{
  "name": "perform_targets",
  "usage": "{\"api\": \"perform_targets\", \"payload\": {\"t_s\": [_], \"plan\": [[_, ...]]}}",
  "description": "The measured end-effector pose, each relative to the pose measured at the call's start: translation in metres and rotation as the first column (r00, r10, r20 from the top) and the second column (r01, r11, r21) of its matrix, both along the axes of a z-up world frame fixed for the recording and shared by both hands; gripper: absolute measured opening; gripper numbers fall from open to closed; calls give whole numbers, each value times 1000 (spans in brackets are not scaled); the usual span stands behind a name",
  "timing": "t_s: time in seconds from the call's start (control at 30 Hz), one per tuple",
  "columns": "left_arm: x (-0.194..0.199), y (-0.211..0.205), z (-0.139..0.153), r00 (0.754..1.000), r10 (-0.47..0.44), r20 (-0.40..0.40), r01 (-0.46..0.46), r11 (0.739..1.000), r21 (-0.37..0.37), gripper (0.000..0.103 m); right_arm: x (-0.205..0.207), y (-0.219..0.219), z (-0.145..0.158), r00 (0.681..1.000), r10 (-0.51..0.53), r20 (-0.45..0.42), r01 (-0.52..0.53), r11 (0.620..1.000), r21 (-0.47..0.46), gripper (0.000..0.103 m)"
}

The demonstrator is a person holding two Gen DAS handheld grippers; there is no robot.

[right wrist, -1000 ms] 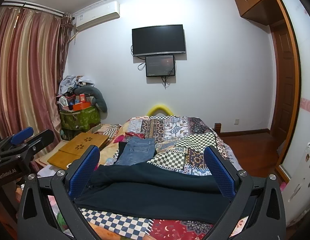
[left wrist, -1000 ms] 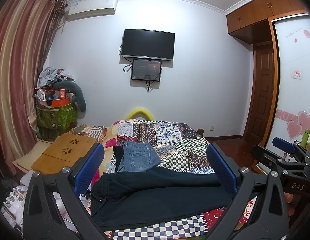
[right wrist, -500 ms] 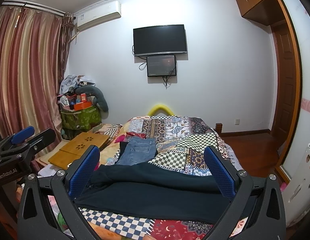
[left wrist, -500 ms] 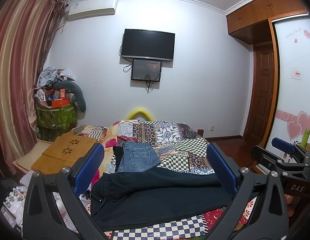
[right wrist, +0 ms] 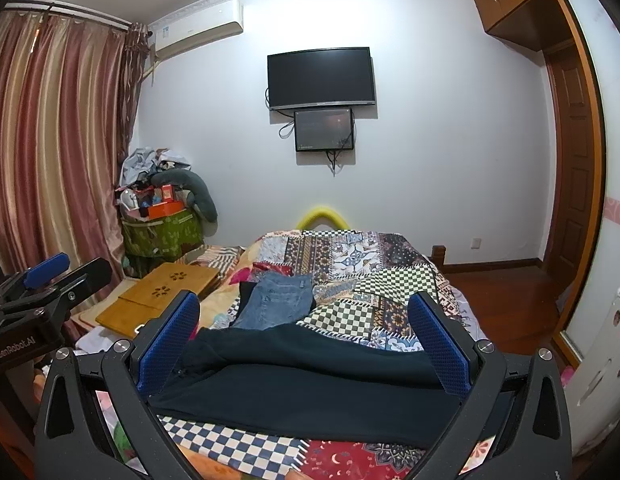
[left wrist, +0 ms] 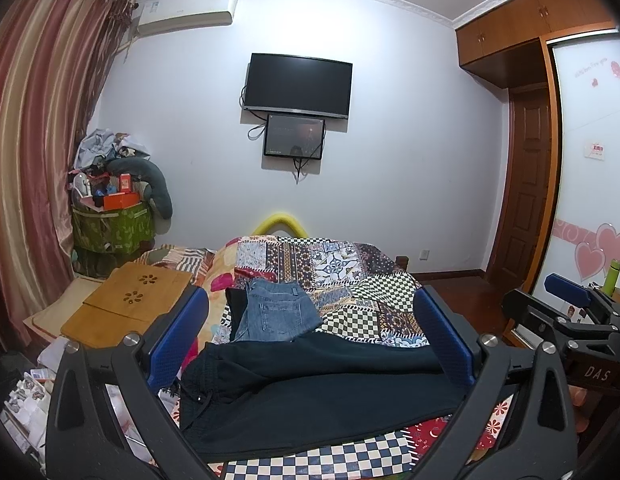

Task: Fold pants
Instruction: 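Lower both tools and grasp the dark teal pants' waistband edge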

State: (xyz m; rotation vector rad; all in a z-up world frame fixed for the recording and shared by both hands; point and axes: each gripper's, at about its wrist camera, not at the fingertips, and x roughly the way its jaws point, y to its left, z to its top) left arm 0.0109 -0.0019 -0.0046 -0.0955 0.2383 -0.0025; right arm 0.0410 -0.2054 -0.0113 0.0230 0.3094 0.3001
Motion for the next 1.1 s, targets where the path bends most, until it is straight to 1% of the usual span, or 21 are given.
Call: {"api": "perform_targets", "payload": {"t_s": [0.2, 0.3, 0.37, 0.53, 0.7, 0.73, 0.83, 0.9, 1.0, 1.03, 1.1], "plan": [[20, 8, -5, 1000, 13, -25, -13, 1000, -2, 103, 13, 3, -5, 1000, -6, -25, 6, 1000, -11, 103], [40, 16, -8, 999, 5, -48, -4, 1000, 2, 103, 27, 3, -10, 999, -16, -46, 15, 1000, -20, 103], [56, 23, -13, 997, 15, -71, -16, 1000, -3, 103, 35, 4, -13, 998, -21, -56, 19, 999, -32, 103], [105, 43, -29, 989, 36, -145, -33, 999, 24, 103, 67, 2, -27, 995, -50, -87, 43, 996, -76, 103], [164, 68, -54, 967, 65, -245, -52, 997, 60, 103, 102, -3, -43, 991, -54, -126, 39, 992, -118, 103], [181, 75, -62, 958, 76, -277, -59, 996, 70, 103, 110, -2, -47, 991, -50, -127, 33, 990, -135, 103], [216, 91, -84, 936, 106, -336, -82, 993, 85, 103, 129, 2, -60, 989, -54, -138, 27, 981, -194, 103], [243, 105, -103, 916, 110, -387, -90, 994, 70, 103, 145, 3, -72, 986, -35, -162, -2, 974, -226, 103], [279, 129, -133, 877, 121, -465, -110, 993, 50, 103, 168, 0, -88, 976, -32, -216, -25, 967, -253, 103], [293, 139, -146, 860, 126, -495, -118, 992, 48, 103, 180, 0, -97, 969, -27, -247, -40, 964, -262, 103], [310, 152, -165, 830, 149, -537, -139, 988, 60, 103, 194, -2, -109, 956, -19, -293, -62, 962, -265, 103]]}}
